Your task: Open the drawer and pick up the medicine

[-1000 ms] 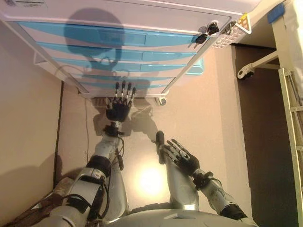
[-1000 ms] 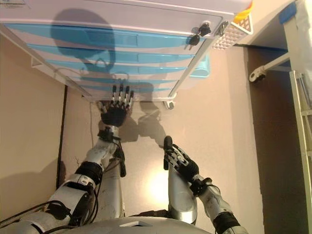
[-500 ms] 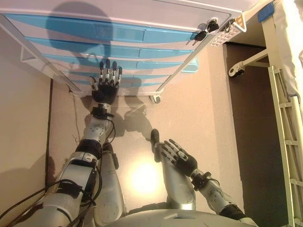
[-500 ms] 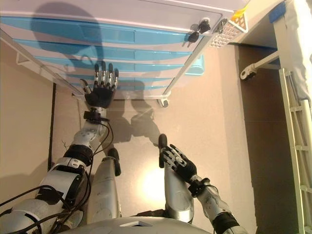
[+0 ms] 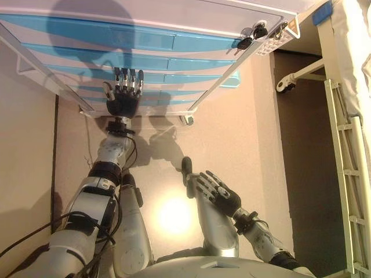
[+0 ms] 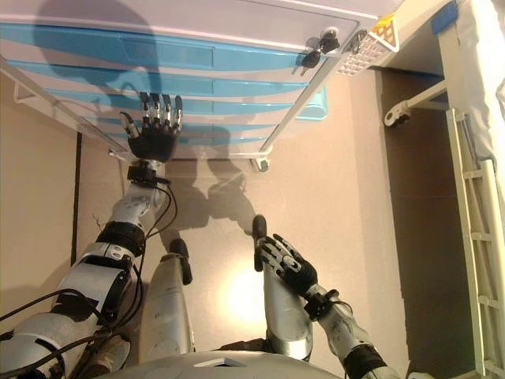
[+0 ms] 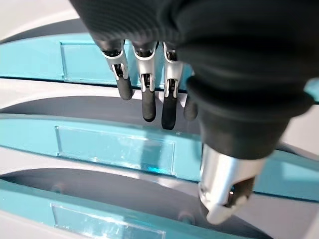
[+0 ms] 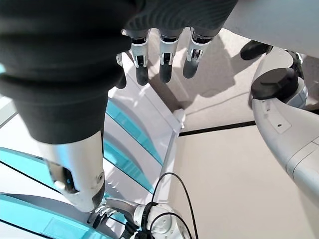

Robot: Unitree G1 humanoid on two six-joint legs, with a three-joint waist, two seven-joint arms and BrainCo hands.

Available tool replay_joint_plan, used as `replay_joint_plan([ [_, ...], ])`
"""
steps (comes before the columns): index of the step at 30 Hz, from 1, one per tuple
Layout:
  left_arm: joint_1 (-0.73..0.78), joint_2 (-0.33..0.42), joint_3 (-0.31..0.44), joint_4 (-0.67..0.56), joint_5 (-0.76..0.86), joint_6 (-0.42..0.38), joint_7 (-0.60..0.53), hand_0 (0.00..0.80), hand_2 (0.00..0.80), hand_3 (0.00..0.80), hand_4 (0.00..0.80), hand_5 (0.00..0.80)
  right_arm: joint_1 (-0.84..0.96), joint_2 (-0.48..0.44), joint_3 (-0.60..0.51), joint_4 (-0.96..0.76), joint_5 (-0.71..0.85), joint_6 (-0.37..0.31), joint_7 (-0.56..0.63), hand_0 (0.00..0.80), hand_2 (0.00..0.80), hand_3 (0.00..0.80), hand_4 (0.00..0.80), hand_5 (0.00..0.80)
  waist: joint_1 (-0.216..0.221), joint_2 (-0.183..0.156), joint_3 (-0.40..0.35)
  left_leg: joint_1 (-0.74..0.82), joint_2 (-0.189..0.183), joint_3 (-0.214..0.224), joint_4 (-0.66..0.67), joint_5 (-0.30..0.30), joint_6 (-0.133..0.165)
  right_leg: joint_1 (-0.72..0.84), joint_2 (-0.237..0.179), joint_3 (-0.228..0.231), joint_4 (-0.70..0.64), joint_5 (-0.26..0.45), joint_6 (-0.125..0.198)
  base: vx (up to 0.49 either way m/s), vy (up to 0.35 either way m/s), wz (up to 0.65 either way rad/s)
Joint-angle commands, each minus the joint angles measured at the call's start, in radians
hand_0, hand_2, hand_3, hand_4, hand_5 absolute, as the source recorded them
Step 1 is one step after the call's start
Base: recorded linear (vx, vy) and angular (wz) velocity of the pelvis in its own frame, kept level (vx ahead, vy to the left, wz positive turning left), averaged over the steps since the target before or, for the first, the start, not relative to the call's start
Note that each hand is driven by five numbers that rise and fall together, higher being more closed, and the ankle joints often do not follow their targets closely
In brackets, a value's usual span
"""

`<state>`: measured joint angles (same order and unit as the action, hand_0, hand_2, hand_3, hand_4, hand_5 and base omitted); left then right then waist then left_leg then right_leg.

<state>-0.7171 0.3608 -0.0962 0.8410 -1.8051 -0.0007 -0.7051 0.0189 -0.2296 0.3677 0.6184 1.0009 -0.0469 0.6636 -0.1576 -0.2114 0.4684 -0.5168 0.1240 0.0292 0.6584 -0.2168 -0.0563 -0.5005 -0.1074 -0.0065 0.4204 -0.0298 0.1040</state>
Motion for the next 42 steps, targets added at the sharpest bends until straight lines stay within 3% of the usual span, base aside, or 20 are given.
replay_joint_plan([
  [1, -0.059, 0.003, 0.000, 0.018, 0.037, 0.022, -0.022, 0.000, 0.000, 0.000, 0.000, 0.000, 0.093, -0.036, 0.079, -0.014, 0.013, 0.014, 0.007, 0.000, 0.000, 0.000, 0.000, 0.000, 0.008, 0.023, 0.006, 0.023, -0.026, 0.055, -0.118, 0.070, 0.062, 0.029, 0.068, -0.024, 0.084, -0.050, -0.056, -0.004, -0.025, 0.03],
  [24, 0.198, -0.103, -0.019, -0.020, 0.081, 0.030, -0.123, 0.000, 0.000, 0.000, 0.000, 0.000, 0.085, -0.005, 0.057, -0.076, 0.016, 0.044, -0.047, 0.000, 0.000, 0.000, 0.000, 0.000, 0.059, 0.026, 0.043, 0.064, -0.035, 0.039, -0.175, 0.098, 0.064, 0.084, 0.071, -0.057, 0.028, -0.024, -0.049, -0.004, -0.009, 0.01],
  [31, 0.203, -0.094, -0.004, -0.008, 0.057, 0.028, -0.126, 0.000, 0.000, 0.000, 0.000, 0.000, 0.073, -0.008, 0.054, -0.074, 0.021, 0.054, -0.053, 0.000, 0.000, 0.000, 0.000, 0.000, 0.063, 0.028, 0.046, 0.064, -0.033, 0.040, -0.173, 0.102, 0.063, 0.084, 0.071, -0.056, 0.030, -0.022, -0.048, 0.000, 0.000, 0.00],
  [42, 0.072, -0.015, 0.033, 0.022, 0.028, 0.060, -0.066, 0.000, 0.000, 0.000, 0.000, 0.000, 0.051, -0.022, 0.074, -0.067, 0.040, 0.071, -0.064, 0.000, 0.000, 0.000, 0.000, 0.000, 0.051, 0.022, 0.035, 0.052, -0.025, 0.045, -0.155, 0.095, 0.061, 0.074, 0.074, -0.044, 0.041, -0.024, -0.046, 0.000, 0.000, 0.00],
])
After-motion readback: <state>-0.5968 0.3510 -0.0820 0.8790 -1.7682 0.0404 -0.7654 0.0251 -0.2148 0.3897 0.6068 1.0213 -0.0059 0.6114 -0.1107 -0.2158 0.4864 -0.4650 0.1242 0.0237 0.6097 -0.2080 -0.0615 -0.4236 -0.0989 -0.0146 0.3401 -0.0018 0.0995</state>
